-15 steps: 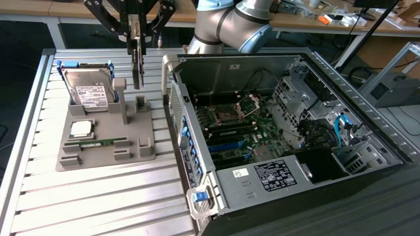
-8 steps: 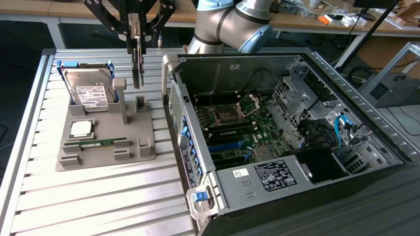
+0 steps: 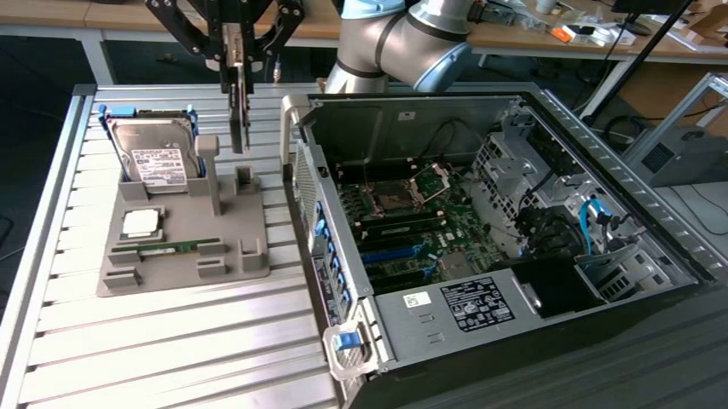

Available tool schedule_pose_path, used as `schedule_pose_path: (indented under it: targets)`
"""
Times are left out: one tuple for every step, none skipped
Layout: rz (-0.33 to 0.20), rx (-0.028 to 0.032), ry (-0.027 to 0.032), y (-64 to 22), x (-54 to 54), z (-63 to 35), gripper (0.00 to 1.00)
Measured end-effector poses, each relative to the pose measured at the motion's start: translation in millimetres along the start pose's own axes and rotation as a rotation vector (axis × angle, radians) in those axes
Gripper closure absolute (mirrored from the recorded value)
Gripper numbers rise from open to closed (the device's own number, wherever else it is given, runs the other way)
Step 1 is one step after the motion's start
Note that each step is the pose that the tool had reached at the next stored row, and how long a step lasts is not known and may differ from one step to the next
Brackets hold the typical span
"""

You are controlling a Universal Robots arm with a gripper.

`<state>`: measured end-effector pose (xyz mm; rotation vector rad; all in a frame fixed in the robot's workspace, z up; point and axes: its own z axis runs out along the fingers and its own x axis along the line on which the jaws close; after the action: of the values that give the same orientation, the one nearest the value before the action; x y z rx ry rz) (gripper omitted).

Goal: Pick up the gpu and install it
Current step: 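Pick up the gpu and move the gpu toward the slot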

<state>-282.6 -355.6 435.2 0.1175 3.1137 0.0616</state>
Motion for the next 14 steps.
schedule_pose_path:
  targets:
    - [0.000, 0.0002, 0.0000, 0.0, -0.3, 0.0, 0.73]
    - [0.000, 0.0002, -0.0001, 0.0, -0.7, 0.1, 0.73]
    - [0.000, 0.0002, -0.0003, 0.0, -1.2, 0.2, 0.73]
    - [0.000, 0.0007, -0.0001, 0.1, -2.4, 0.1, 0.73]
    - [0.000, 0.0014, -0.0003, 0.3, -5.4, 0.2, 0.73]
    - [0.000, 0.0018, -0.0003, 0.4, -6.6, 0.3, 0.73]
    - [0.000, 0.0022, -0.0004, 0.5, -7.9, 0.3, 0.73]
    - [0.000, 0.0025, -0.0004, 0.5, -8.8, 0.3, 0.73]
    - [0.000, 0.0028, -0.0005, 0.6, -9.3, 0.3, 0.73]
    - [0.000, 0.0030, -0.0004, 0.6, -9.9, 0.3, 0.73]
    - [0.000, 0.0033, -0.0004, 0.7, -10.6, 0.4, 0.73]
    - [0.000, 0.0036, -0.0004, 0.7, -11.4, 0.4, 0.73]
    - [0.000, 0.0038, -0.0005, 0.8, -12.1, 0.4, 0.73]
    - [0.000, 0.0043, -0.0005, 0.9, -13.4, 0.4, 0.73]
